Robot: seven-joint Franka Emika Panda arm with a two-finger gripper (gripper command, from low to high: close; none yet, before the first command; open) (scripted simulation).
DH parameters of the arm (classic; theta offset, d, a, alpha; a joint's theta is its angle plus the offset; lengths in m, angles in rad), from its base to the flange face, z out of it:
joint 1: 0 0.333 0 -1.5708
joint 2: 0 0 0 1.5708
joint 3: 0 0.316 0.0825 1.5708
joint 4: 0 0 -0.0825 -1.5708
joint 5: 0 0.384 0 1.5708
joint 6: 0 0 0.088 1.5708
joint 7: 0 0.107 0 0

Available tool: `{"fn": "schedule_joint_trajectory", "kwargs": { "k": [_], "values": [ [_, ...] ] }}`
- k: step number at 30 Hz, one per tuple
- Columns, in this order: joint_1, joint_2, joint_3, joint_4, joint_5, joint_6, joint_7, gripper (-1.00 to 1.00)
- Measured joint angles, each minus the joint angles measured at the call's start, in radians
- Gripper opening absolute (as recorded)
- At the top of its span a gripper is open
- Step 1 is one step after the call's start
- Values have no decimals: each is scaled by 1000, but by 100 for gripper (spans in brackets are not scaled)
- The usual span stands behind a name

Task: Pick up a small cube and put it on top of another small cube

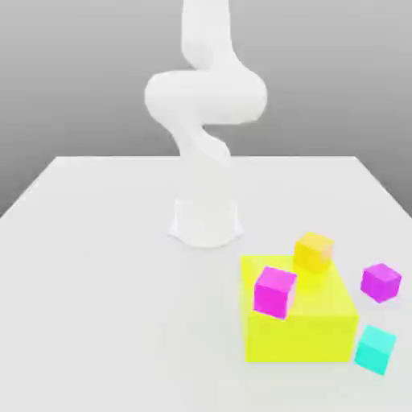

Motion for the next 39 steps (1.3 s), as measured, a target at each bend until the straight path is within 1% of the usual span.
{"fn": "schedule_joint_trajectory", "kwargs": {
  "k": [15, 20, 26, 28, 31, 32, 39],
  "values": [
    [149, 549, 152, -79, -63, 214, -146, 0],
    [226, 732, 194, -105, -102, 285, -181, 0],
    [287, 952, 228, -135, -154, 368, -218, 0],
    [310, 1025, 212, -128, -187, 414, -203, 0],
    [357, 1133, 159, -106, -234, 494, -170, 0],
    [368, 1157, 146, -101, -245, 513, -161, -100],
    [369, 1157, 145, -101, -246, 513, -160, -100]
  ]
}}
